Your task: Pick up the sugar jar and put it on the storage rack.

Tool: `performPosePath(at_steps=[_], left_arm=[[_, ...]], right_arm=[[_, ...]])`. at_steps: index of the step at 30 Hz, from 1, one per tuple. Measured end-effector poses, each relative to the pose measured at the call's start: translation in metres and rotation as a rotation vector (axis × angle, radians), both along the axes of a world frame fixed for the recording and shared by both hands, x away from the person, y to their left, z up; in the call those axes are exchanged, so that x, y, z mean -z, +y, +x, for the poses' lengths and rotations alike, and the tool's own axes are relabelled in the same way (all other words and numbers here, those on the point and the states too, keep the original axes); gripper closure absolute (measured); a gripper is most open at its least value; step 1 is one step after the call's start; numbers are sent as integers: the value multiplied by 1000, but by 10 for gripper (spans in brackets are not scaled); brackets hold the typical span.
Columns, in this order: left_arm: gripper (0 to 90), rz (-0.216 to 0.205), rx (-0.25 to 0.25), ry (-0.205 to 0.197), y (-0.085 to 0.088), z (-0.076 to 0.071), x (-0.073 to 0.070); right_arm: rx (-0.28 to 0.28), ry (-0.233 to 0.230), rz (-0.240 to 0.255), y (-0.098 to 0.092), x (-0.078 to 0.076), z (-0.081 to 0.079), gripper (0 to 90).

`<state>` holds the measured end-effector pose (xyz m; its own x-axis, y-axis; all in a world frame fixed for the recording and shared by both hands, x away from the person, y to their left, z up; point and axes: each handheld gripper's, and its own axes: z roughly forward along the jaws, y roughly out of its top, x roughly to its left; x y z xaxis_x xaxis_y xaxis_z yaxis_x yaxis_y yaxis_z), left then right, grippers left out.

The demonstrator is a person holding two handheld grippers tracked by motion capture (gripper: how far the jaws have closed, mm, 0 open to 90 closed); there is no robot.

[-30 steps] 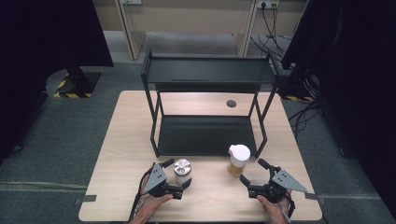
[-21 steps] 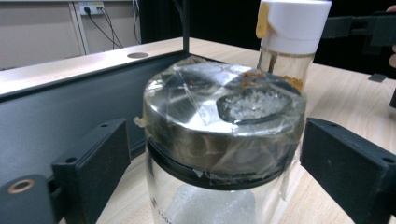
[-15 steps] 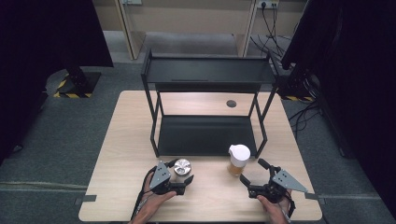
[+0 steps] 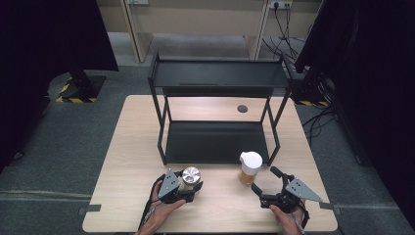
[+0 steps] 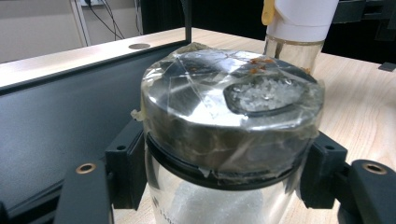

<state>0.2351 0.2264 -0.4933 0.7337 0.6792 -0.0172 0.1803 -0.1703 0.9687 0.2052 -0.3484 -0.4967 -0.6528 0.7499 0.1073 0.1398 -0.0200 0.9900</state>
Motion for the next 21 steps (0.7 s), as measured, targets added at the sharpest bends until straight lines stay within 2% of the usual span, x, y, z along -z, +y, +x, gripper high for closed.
performPosePath(at_steps=[10, 21], left_arm=[[312, -21, 15, -1, 2, -2, -7], [312, -47, 32, 16, 5, 2, -20]], right_arm=[[-1, 0, 1, 0, 0, 1, 5], [0, 2, 0, 0, 0, 1, 5]])
